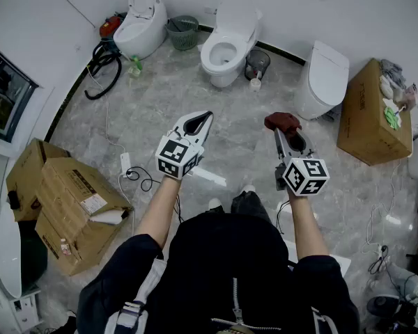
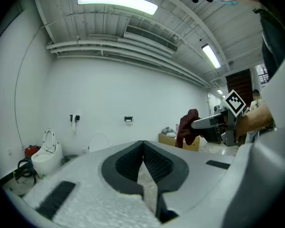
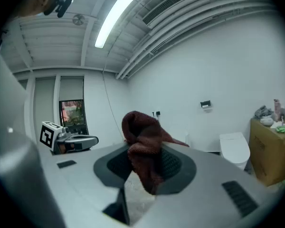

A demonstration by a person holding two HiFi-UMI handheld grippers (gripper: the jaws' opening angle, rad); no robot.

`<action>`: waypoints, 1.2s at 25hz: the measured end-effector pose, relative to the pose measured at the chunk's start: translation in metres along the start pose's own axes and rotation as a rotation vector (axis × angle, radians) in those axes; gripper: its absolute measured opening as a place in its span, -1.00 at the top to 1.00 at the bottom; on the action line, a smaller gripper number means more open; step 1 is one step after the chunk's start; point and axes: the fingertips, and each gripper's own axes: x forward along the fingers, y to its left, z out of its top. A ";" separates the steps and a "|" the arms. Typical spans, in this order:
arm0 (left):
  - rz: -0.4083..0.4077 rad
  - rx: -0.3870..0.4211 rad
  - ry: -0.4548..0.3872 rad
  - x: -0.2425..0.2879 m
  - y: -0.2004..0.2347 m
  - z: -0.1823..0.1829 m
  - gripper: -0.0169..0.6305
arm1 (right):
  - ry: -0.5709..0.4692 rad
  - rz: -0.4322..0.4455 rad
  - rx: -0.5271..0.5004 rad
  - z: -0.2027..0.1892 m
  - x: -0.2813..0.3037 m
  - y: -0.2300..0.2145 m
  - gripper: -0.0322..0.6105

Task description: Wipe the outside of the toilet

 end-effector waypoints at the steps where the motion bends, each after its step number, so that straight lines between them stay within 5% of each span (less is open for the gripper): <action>1: 0.002 0.003 0.000 0.004 0.000 0.002 0.95 | -0.008 0.003 0.003 0.001 0.001 -0.003 0.54; 12: 0.002 -0.015 -0.005 0.049 0.013 0.005 0.95 | 0.007 0.025 0.013 0.008 0.030 -0.033 0.53; 30: 0.085 -0.025 0.029 0.203 0.108 0.023 0.95 | 0.029 0.149 0.015 0.051 0.204 -0.130 0.53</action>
